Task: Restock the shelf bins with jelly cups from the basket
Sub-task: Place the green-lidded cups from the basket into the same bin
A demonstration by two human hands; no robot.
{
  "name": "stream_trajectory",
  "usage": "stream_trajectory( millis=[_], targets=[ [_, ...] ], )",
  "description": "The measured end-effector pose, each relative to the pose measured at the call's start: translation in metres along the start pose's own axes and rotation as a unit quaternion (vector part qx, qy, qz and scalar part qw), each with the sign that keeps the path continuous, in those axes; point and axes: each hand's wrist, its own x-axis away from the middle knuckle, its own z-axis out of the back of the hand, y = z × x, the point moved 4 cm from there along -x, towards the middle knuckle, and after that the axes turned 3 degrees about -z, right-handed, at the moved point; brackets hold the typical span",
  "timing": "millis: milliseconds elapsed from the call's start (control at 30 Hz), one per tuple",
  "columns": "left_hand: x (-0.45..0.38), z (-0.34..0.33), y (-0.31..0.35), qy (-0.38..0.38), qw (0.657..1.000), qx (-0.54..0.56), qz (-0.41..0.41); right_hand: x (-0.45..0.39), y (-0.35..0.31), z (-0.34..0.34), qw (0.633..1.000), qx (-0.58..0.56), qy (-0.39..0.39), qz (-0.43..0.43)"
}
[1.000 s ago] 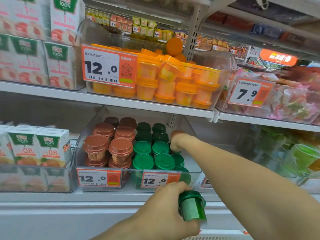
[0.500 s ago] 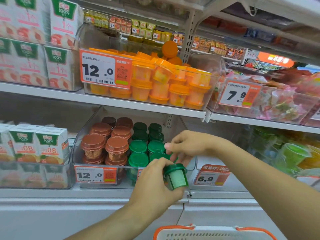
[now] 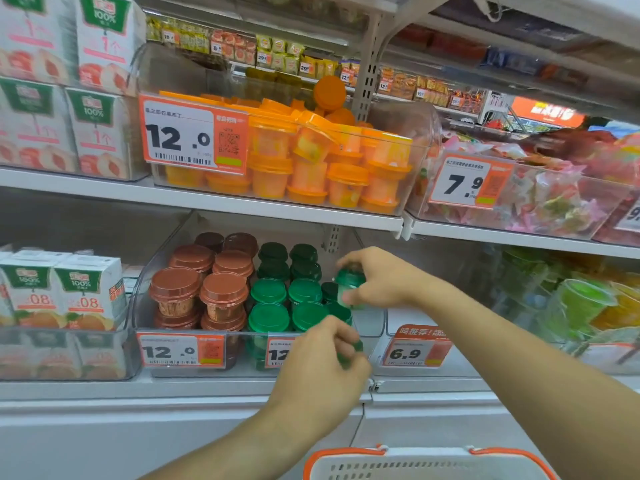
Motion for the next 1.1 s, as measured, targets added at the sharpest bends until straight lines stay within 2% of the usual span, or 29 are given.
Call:
stream_trajectory(
  millis=[100,167,233,367,533,733,900,1100],
  targets=[
    [0.005,-0.009,0.001,-0.054,0.999,0.003,-0.008,-0.033,-0.003,-0.014,0.984,0.168,0.050,0.038],
    [0.006,-0.014,0.000,-0.077,0.997,0.016,-0.004,-0.058,0.001,-0.020,0.951,0.297,0.085,0.027],
    [0.006,-0.017,-0.001,-0.091,0.996,0.021,0.000,-0.080,0.005,-0.024,0.930,0.353,0.100,0.019],
    [0.006,-0.023,-0.003,-0.113,0.993,0.028,0.002,-0.112,0.013,-0.025,0.956,0.288,0.057,-0.003],
    [0.007,-0.028,-0.008,-0.134,0.990,0.044,0.027,-0.134,0.015,-0.028,0.967,0.253,0.034,-0.016],
    [0.004,-0.028,-0.019,-0.126,0.990,0.035,0.055,-0.147,0.018,-0.031,0.970,0.234,0.048,-0.039],
    [0.002,-0.029,-0.021,-0.128,0.988,0.045,0.070,-0.152,0.020,-0.036,0.973,0.224,0.006,-0.048],
    [0.004,-0.033,-0.022,-0.133,0.988,0.053,0.065,-0.153,0.020,-0.039,0.965,0.258,0.017,-0.040]
  ],
)
